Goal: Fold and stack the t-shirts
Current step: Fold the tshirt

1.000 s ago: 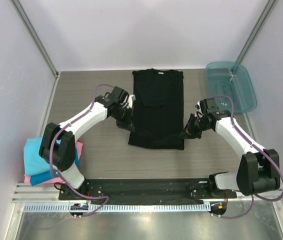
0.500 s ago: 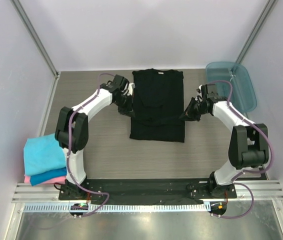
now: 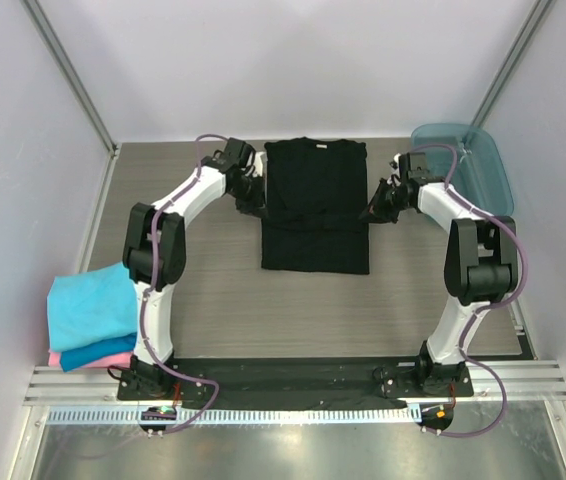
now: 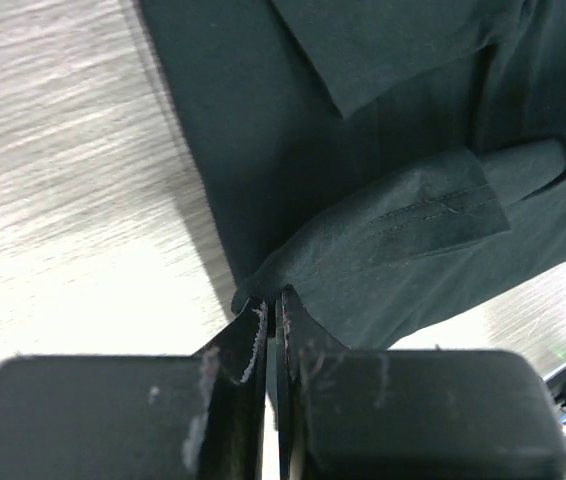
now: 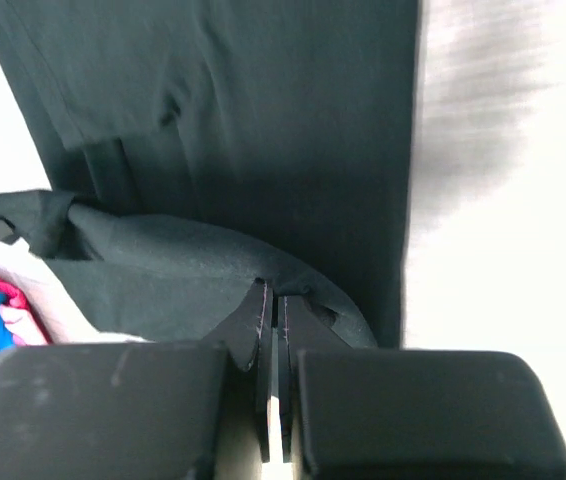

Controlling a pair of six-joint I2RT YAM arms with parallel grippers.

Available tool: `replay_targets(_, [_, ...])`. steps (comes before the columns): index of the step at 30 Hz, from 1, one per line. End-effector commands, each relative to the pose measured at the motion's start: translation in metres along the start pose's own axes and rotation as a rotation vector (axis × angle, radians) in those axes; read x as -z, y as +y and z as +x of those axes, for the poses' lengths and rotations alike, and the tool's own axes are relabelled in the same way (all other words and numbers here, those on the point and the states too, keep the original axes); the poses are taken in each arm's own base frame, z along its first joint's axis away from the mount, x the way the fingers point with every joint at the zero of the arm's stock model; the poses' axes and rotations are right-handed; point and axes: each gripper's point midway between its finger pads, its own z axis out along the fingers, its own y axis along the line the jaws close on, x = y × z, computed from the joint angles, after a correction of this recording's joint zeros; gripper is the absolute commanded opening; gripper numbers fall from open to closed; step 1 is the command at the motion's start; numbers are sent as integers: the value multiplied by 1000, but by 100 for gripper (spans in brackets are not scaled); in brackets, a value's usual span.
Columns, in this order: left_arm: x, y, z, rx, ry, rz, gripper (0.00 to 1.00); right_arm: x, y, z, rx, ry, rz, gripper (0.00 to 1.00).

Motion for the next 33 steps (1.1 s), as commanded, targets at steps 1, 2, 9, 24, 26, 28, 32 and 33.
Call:
replay_targets(1, [3,0,-23,-51,-68,-2,0,0,9,-35,57,-86,-24,1])
replay_targets(2, [0,2,-24,-51,-66,-6,0,-7,7,-35,53,-78,-21,1])
replay_targets(9, [-6,14,-53,-94,-147,-78,17,-15,13,-50,99,-106,-57,21])
replay_targets(24, [61,19,60,80,75,-28,68,51,-15,40,-51,62,-82,58])
replay_targets(26, [51,17,84,124,137,19,70,45,-26,58,-90,100,-65,57])
replay_targets(28, [46,8,93,177,162,79,73,41,-31,71,-114,129,-65,57])
replay_targets(32, [37,2,107,241,205,146,75,37,-35,85,-151,166,-66,57])
replay_targets(33, [34,1,107,248,208,150,75,36,-36,87,-159,171,-65,57])
